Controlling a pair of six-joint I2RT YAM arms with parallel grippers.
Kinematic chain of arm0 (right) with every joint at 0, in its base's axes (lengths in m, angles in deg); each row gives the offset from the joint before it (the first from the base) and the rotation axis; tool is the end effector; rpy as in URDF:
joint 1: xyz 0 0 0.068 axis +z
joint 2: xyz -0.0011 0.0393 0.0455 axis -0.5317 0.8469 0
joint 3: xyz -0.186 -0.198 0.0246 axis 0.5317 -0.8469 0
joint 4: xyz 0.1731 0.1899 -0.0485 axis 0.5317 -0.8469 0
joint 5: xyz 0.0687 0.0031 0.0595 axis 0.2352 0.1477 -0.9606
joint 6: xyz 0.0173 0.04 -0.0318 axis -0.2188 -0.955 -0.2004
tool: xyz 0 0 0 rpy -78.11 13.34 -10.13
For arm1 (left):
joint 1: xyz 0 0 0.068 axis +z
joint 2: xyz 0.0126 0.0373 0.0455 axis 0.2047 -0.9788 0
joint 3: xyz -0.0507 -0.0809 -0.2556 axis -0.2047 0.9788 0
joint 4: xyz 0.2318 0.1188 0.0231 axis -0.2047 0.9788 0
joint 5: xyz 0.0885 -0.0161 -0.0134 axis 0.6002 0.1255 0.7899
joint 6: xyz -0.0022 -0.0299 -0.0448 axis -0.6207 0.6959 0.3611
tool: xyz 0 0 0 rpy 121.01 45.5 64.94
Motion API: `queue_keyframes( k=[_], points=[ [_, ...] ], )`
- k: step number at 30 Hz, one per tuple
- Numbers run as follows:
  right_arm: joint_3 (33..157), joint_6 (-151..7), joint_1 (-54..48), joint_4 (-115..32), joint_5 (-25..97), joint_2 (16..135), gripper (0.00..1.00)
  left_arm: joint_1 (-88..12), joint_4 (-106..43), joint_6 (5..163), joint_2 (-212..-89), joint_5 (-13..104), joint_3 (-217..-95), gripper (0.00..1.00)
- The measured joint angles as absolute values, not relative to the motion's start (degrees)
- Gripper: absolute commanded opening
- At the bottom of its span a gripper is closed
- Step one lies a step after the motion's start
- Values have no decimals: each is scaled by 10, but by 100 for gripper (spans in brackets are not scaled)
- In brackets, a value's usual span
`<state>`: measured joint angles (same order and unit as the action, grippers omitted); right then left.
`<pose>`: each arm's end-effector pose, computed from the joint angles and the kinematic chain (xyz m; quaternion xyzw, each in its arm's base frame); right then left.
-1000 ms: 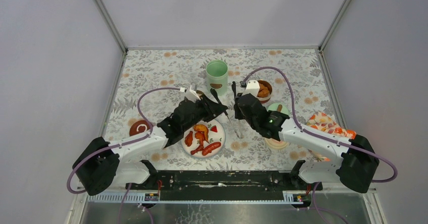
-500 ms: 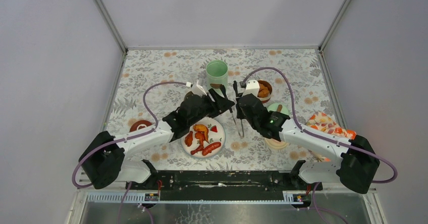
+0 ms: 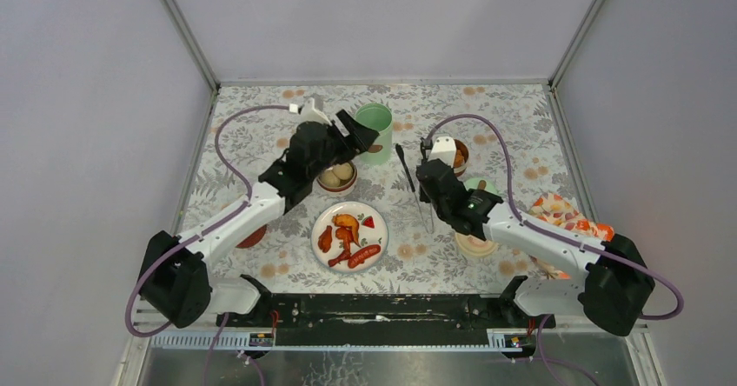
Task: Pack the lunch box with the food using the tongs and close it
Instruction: Pick up the clamp at the center of the board.
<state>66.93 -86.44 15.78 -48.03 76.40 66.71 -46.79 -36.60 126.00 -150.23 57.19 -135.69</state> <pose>0.1986 0.1911 0.2624 -0.0592 0.8473 0.0643 0.5239 0.2511 -0.1731 0.2978 -0.1472 0.7836 -0.4057 0.4470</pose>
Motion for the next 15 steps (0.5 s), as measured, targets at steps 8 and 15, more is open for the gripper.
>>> queue_keyframes(
  k=[8, 15],
  points=[
    [628, -855, 150, -481, 774, 605, 0, -379, -252, 1152, -1623, 596, -1537, 74],
    [611, -845, 148, -481, 775, 572, 0, -367, -147, 1066, -1784, 619, -1691, 58]
  ],
)
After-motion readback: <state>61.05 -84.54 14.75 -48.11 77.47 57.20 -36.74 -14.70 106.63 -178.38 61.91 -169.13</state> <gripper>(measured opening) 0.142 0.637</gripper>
